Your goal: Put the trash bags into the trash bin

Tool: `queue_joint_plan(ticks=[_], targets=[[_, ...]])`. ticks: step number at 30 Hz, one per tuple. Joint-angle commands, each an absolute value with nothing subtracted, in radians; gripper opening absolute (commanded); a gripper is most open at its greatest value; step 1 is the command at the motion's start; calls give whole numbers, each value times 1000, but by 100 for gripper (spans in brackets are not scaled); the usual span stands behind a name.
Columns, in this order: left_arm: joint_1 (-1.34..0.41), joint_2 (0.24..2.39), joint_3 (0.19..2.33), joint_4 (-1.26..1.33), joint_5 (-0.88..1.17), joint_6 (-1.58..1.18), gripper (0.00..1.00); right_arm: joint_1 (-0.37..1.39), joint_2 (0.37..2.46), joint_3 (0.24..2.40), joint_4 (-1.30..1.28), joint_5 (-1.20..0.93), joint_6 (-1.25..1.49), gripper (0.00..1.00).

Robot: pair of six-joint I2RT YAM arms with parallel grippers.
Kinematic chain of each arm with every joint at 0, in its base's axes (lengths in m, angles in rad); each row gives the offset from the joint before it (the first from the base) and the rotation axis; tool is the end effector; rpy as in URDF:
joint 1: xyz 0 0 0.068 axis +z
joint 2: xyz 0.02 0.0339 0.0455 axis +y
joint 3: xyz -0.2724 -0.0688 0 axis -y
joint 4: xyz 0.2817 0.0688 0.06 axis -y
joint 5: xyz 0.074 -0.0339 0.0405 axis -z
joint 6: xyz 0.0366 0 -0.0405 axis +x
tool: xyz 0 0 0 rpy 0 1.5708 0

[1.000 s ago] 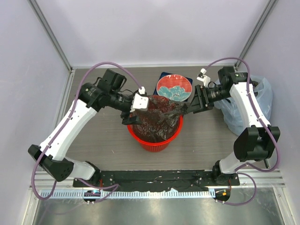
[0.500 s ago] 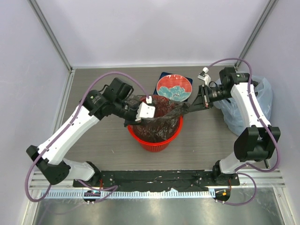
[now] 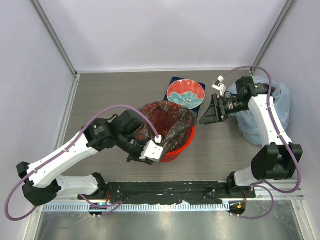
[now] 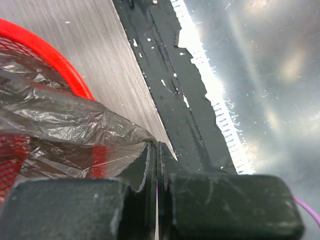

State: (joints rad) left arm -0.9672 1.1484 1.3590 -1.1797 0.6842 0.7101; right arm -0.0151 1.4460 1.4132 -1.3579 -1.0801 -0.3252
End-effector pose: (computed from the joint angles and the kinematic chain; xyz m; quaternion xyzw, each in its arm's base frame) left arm 0.1111 -0.2018 0.3951 0.7356 0.5275 -0.3535 0.2358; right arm 0.2864 0.0280 0.3447 -0.1776 0.8368 0.4916 0.1627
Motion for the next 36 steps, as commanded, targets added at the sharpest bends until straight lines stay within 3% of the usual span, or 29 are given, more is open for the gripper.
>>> queue_joint_plan(ticks=[1,11,16,20,28,31,32,34,35,36], targets=[[-1012,1130,1332,-1097,626,641,0,-20,1431,1417,-1502,-1137,-341,87],[-1041,1121,1302,-1092,591,661,0,-20,1442,1368,-1338,-1195,-161,92],[-1052,1127,1308,-1083,578,661,0,-18,1457,1364,-1201,-1189,-66,81],[-1054,1138,1313,-1075,568,661,0,-14,1433,1309,-1054,-1198,66,67],[-1054,1161,1321,-1052,564,660,0,-6,1404,1243,-963,-1143,115,64],[-1054,1173,1327,-1055,569,657,0,-6,1398,1235,-905,-1158,163,54],[-1054,1175,1327,-1060,571,655,0,-6,1393,1241,-899,-1164,163,39],[-1054,1175,1327,-1062,572,646,0,-5,1381,1255,-905,-1175,149,23],[-1054,1170,1327,-1062,577,638,0,-6,1375,1261,-929,-1178,137,6],[-1054,1167,1322,-1065,581,629,0,-6,1370,1269,-949,-1178,123,1]])
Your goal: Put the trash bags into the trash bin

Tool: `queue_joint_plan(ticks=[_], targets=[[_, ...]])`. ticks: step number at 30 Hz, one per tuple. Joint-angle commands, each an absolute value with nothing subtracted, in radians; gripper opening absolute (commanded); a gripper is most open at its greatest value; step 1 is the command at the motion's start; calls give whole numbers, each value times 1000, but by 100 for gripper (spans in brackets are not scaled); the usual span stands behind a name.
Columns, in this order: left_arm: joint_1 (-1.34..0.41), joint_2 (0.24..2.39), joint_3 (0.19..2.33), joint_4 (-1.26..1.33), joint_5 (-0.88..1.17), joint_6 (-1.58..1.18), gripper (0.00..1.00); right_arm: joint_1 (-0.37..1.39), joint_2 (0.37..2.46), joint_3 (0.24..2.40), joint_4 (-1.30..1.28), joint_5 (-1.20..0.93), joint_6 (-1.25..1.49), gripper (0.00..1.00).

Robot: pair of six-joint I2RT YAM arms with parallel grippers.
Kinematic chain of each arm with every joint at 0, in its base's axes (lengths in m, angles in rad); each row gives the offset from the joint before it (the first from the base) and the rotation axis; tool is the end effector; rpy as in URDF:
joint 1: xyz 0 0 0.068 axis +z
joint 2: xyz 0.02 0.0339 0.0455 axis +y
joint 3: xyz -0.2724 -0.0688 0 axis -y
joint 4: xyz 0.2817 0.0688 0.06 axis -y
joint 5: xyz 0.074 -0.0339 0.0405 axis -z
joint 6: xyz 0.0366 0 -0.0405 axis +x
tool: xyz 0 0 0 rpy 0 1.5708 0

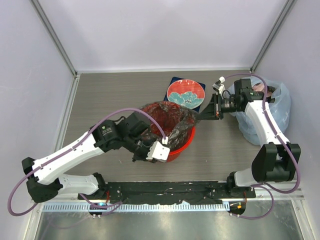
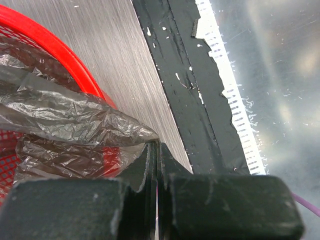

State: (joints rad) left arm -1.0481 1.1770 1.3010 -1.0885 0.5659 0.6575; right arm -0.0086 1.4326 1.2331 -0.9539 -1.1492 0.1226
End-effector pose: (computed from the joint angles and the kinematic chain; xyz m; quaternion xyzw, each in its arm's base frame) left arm 0.1065 -0.2241 0.3732 0.7450 0.5401 -0.3170 0.2295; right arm 0.3068 0.0308 0.3049 -0.0585 0.8268 0.5408 0.1433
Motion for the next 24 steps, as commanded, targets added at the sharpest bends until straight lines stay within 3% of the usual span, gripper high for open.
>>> queue_joint_plan(ticks=[1,13,19,24], targets=[[-1058,1154,1318,-1068,595,629,0,-6,1367,1278,-969,-1177,79,1],[-1111,1120,1118,-905,463,618,0,-20,1416,1313,-1334,-1020,-270,1],[-1111,1129,1031,-789,356,595,0,-21,1473,1315,-1304,-994,-261,1],[-1109,1120,944,-683,287,543,0,0,1485,1275,-1122,-968,-135,1]])
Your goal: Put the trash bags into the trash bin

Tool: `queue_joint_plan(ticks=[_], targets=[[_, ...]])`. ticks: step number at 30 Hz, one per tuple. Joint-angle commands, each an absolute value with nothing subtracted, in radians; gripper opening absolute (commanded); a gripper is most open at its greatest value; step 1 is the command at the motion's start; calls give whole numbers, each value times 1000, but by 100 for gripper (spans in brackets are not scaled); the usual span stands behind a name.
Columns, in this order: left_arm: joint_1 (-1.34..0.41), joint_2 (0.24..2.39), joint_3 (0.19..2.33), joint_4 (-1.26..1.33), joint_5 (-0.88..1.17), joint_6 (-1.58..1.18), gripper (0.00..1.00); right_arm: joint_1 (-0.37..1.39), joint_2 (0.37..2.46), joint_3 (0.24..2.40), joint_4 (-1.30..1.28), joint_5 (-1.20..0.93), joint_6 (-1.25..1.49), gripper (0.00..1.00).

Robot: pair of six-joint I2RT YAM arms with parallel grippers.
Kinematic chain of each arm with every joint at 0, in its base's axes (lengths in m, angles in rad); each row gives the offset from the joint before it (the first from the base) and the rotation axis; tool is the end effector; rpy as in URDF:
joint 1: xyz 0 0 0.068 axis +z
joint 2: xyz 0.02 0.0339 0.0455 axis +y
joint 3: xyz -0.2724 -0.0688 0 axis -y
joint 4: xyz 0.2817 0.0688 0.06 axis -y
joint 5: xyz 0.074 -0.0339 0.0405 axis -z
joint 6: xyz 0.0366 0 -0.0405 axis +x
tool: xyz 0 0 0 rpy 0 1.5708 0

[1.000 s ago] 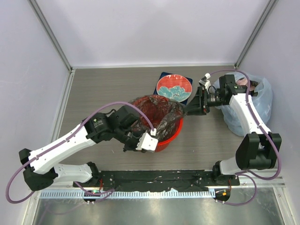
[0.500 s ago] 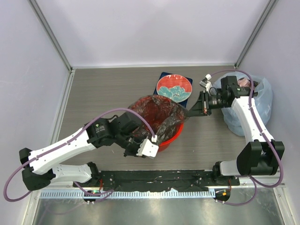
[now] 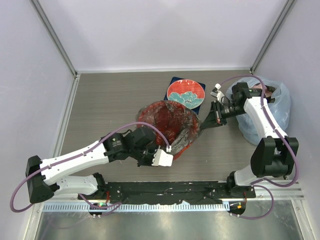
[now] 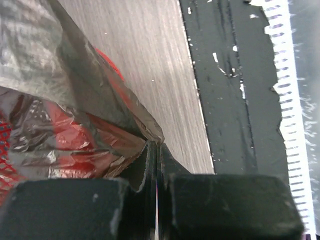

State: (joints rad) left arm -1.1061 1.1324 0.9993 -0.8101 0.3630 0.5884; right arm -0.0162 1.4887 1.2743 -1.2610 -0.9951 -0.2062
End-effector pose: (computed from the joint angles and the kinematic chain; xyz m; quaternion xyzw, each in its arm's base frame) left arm 0.1027 -0.2339 0.2946 0.7380 0.5776 -0.2437 0.2495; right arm 0.2951 0.0259 0.2902 -0.1059 0.8716 0.4691 0.0945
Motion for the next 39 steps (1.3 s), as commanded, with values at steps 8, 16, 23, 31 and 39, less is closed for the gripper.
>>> queue_joint_plan(ticks=[8,16,23,31,39], targets=[[-1109,1086,810,-612,273,523,0,161,1523,1209,-865,-873,20,1],[-1108,1031,972,-794,409,466,43,164,1595,1247,-850,-815,5,1],[-1069,974,1190,-992,543,397,64,166,1605,1247,-874,-836,-35,1],[-596,1058,1414,-901,688,44,63,166,1597,1284,-900,-877,-43,1],[-66,1272,1278,-671,1095,-344,78,204,1608,1290,-885,-861,-49,1]])
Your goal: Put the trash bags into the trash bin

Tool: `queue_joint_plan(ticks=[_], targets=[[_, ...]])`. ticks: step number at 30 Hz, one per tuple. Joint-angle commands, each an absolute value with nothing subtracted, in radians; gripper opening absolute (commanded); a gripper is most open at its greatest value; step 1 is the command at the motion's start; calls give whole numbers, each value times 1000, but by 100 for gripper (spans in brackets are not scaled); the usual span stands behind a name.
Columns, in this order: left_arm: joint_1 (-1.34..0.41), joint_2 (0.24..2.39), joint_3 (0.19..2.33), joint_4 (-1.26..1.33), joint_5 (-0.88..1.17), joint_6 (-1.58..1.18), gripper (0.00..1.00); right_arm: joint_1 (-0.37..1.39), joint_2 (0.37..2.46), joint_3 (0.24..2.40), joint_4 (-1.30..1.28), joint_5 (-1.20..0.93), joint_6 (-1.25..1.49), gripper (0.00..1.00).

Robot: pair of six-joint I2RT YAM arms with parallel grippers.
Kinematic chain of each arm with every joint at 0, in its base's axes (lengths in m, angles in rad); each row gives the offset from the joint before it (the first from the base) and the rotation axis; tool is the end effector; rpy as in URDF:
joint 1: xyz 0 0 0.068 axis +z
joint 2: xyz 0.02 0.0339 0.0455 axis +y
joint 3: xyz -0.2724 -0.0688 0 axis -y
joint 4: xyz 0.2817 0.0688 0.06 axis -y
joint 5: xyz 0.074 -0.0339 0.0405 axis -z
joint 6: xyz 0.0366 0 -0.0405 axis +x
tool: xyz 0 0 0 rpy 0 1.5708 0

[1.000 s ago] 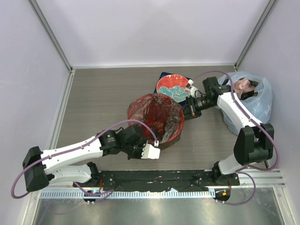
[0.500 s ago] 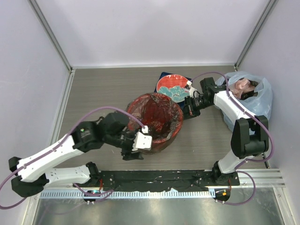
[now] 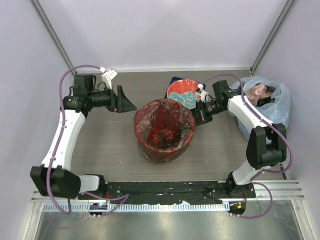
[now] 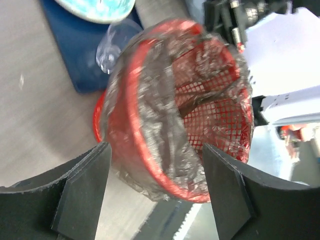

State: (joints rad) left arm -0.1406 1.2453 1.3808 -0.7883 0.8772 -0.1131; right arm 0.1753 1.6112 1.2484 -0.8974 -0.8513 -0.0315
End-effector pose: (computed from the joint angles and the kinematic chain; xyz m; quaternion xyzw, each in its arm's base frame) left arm 0.2746 -0.0673 0.4099 0.1993 0.8090 -0.4284 0.3497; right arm 0.3355 0.0874 0.2484 -0.1564 0.8884 0.4170 0.1112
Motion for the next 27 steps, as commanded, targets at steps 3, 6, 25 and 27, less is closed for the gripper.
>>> queue_joint_plan(ticks=[3,6,25,27], targets=[[-43,1261,1163,-562,1088,-393,79,230,1614,1290,-868,-851,-45,1],[-25,1258,1068,-500,1107,-437,78,245,1621,1289,-854,-848,-41,1],[149,1132,769,-29,1196,-695,72,247,1680,1328,-899,-842,-89,1],[149,1105,764,-47,1190,-692,72,247,1680,1331,-903,-839,-92,1]])
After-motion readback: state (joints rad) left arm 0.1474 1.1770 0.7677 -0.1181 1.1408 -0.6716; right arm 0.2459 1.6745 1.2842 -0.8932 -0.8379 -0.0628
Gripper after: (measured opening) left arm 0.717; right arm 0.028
